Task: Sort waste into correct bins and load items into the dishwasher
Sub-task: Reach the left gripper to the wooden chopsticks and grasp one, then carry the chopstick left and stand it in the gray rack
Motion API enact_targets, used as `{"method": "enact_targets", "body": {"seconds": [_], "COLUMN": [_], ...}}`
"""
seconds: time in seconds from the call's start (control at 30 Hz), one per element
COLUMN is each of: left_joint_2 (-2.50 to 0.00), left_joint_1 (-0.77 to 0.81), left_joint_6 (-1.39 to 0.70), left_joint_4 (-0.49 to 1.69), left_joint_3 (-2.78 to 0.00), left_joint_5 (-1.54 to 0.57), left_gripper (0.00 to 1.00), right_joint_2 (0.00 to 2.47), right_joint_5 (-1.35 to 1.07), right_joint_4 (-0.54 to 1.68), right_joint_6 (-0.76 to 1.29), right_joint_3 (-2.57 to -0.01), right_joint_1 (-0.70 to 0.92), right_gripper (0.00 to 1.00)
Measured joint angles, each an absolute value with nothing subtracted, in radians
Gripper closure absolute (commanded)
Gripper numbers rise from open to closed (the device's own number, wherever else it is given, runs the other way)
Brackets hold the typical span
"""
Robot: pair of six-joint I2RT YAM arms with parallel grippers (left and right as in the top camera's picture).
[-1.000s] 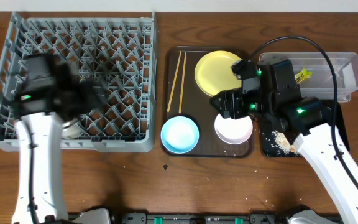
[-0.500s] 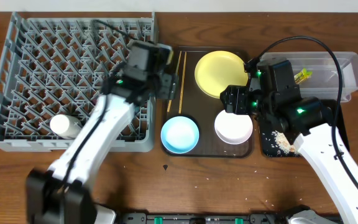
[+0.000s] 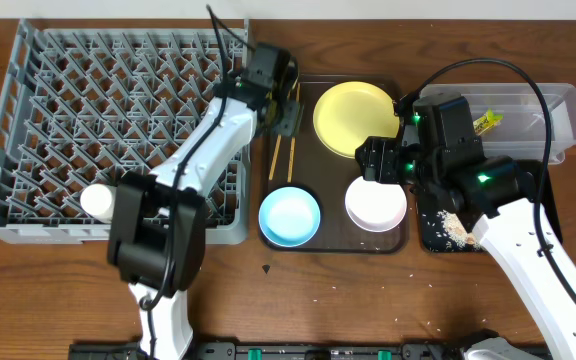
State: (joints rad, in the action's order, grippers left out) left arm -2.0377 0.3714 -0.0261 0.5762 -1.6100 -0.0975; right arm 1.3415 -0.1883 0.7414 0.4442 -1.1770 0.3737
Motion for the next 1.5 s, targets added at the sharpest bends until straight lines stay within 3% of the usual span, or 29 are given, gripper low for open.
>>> {"method": "enact_targets", "body": {"seconds": [0.13,0.33,0.5,0.67,0.87,1.03,1.5], "left_joint_2": [-2.1,-2.197,-2.205,-2.206,-2.239,-2.241,-2.153], "left_joint_1": [0.371,0.371,0.371,0.371,0.371,0.371,0.373], "left_joint_6": [-0.027,-0.025,-0.027,-0.027,-0.025,-0.03,-0.048], "left_joint_4": [0.568,0.536,0.506,0.47,0.463,0.463,0.595], "left_joint_3": [-1.633,-1.633,-1.633,-1.633,-1.633,-1.635,-1.641], "left_joint_5": [-0.097,-0.066,-0.052,-0.045,-0.045,-0.045,-0.044], "left_gripper": [0.5,0.52,0.59,0.72,0.76,0.92,0.92], "right_joint_2": [1.341,1.352,1.383,1.394,1.394,1.394,1.394], "right_joint_5": [-0.187,-0.187,-0.189,-0.189,-0.19,-0.189,-0.189], "right_joint_4": [0.742,0.743,0.746,0.751,0.751,0.751,0.751], "right_joint_6": [0.444,0.444,0.445,0.445,0.445,0.445,0.445], "right_joint_3": [-1.177,-1.177,-1.177,-1.177,-1.177,-1.177,-1.177], "right_joint_1": [0.374,0.374,0.382,0.392,0.403,0.404,0.404], "right_gripper": [0.27,0.27,0.27,0.27,0.27,0.27,0.27]}}
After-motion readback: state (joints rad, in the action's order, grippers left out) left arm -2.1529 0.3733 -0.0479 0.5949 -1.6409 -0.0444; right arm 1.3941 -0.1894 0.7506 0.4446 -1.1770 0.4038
